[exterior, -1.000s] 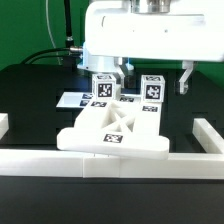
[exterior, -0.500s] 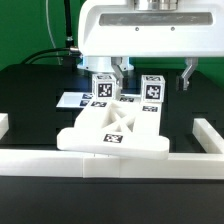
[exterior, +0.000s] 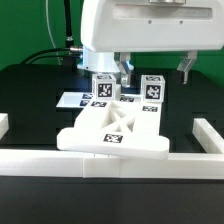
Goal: Assemble chair
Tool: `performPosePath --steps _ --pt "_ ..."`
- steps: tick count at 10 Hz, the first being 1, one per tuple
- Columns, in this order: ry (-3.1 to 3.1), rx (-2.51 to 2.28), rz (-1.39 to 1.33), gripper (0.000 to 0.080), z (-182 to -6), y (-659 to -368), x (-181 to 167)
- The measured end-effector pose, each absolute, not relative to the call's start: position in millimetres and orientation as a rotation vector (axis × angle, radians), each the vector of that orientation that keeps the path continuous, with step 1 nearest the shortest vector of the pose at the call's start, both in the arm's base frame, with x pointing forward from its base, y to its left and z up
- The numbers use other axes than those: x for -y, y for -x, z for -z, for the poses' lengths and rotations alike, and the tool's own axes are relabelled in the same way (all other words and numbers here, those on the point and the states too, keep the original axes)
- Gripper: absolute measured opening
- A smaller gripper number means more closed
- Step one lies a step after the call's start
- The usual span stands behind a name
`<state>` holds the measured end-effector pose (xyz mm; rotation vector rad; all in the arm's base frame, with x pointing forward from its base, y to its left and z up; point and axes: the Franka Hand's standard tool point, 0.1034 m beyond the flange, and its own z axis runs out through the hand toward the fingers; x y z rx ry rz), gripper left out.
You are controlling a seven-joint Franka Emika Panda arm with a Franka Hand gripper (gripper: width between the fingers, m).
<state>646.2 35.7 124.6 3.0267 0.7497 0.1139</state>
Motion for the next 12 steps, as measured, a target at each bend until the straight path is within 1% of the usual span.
performPosePath --steps 5,7,12 --pt "-2.851 -1.172 -0.087 0.0649 -123.7 -645.8 -30.0" --pt "-2.728 -1.387 -0.056 0.0649 -122.3 -644.2 -35.5" --pt "-2.487 -1.708 -0.007 0.0649 -122.6 -644.4 -38.4"
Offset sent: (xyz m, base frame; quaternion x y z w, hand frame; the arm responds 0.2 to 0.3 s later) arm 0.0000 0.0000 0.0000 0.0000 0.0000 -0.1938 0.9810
